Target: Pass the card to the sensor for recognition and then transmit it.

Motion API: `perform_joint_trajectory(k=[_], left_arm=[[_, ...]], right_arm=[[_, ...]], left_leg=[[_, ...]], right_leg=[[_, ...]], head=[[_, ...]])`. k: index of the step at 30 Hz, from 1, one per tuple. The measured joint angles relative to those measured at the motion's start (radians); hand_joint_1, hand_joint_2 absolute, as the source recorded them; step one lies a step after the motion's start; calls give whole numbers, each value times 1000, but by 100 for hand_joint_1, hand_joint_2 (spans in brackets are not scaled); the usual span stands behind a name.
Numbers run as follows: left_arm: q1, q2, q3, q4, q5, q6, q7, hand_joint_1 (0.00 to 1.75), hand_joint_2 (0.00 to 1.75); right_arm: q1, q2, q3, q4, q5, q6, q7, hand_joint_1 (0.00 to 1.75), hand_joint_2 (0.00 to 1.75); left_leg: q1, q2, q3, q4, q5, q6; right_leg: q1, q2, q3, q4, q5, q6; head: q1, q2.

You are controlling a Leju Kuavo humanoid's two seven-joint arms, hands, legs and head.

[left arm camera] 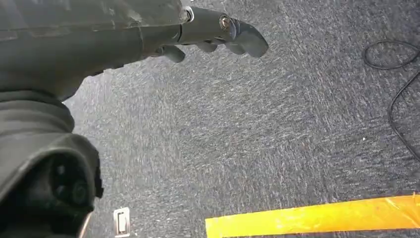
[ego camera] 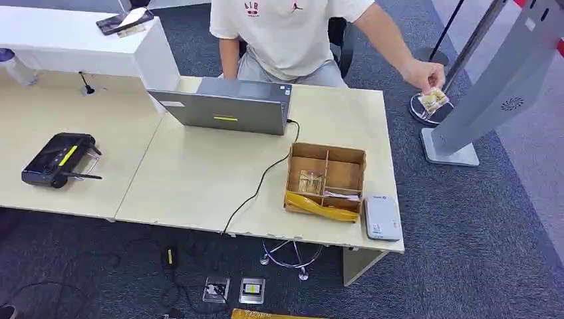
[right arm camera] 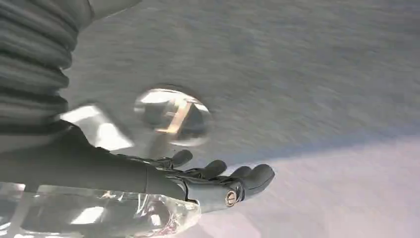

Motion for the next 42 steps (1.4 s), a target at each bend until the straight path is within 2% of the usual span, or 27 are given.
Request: perform_joint_trajectory(k=[4, 8, 9, 11, 12, 16, 23, 32, 42], left_arm=[[-3, 0, 0, 0, 1, 4, -15, 0, 0], [-6, 0, 0, 0, 3, 4, -32, 0, 0], [-7, 0, 0, 0, 3, 4, -35, 0, 0], [-7, 1, 0, 0, 3, 4, -42, 0, 0], [-7, 1, 0, 0, 2, 4, -43, 0, 0], [-7, 2, 0, 0, -7, 3, -60, 0, 0], [-8, 2, -1, 0, -16, 2, -87, 0, 0], [-9, 5, -4, 0, -28, -7, -103, 0, 0], [-10, 10, -6, 0, -35, -16, -102, 0, 0]], right_arm=[[-97, -34, -39, -21, -30, 2, -154, 0, 175], [-220, -66, -50, -97, -9, 36, -223, 0, 175], [-246, -70, -50, -127, 3, 43, -216, 0, 175], [-286, -80, -47, -208, 43, 56, -164, 0, 175], [-297, -86, -45, -266, 66, 63, -124, 0, 175], [-336, -105, -24, -506, 165, 81, -53, 0, 175], [-419, -115, 54, -796, 282, 154, -17, 0, 175], [-536, -98, 191, -891, 398, 216, -36, 0, 175], [-684, -65, 331, -843, 507, 242, -87, 0, 175]], left_leg=[[-1, 1, 0, 0, 1, 1], [-1, 1, 1, 0, 3, 2], [-1, 0, 1, 0, 3, 2], [-1, -4, 0, 0, 4, 3], [-1, -6, -1, 0, 4, 3], [-1, -7, -1, 0, 5, 3], [-1, -7, -2, 0, 5, 2], [-1, -7, -2, 0, 5, 2], [0, -9, -3, 0, 6, 2]], right_leg=[[-1, 0, 1, 0, 2, 0], [-1, 0, 1, 1, 3, 1], [-1, 0, 1, 1, 3, 1], [-1, -4, 2, 1, 3, 1], [-1, -6, 2, 1, 3, 1], [-1, -7, 2, 1, 3, 1], [-1, -7, 2, 1, 2, 1], [-1, -7, 1, 1, 3, 1], [0, -8, 0, 2, 2, 1]], head=[[0, 0], [0, 0], [0, 0], [0, 0], [0, 0], [0, 0], [0, 0], [0, 0], [1, 0]])
